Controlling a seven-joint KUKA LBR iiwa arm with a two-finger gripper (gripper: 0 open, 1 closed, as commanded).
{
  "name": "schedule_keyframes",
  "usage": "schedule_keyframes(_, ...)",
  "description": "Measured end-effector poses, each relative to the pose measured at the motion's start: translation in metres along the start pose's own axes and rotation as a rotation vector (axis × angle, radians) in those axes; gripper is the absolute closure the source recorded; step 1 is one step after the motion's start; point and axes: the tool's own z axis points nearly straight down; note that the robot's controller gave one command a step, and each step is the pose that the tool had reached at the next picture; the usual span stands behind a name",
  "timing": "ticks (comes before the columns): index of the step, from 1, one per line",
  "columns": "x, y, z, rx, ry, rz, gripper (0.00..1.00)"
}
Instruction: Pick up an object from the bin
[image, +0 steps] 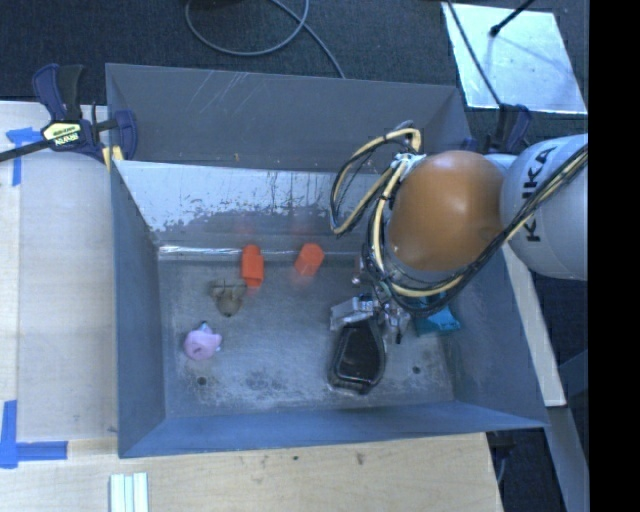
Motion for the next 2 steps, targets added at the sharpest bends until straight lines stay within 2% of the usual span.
schedule_keyframes(2, 0.0006, -0.0019, -0.0015, -0.003, -0.002, -0.019, 1.0)
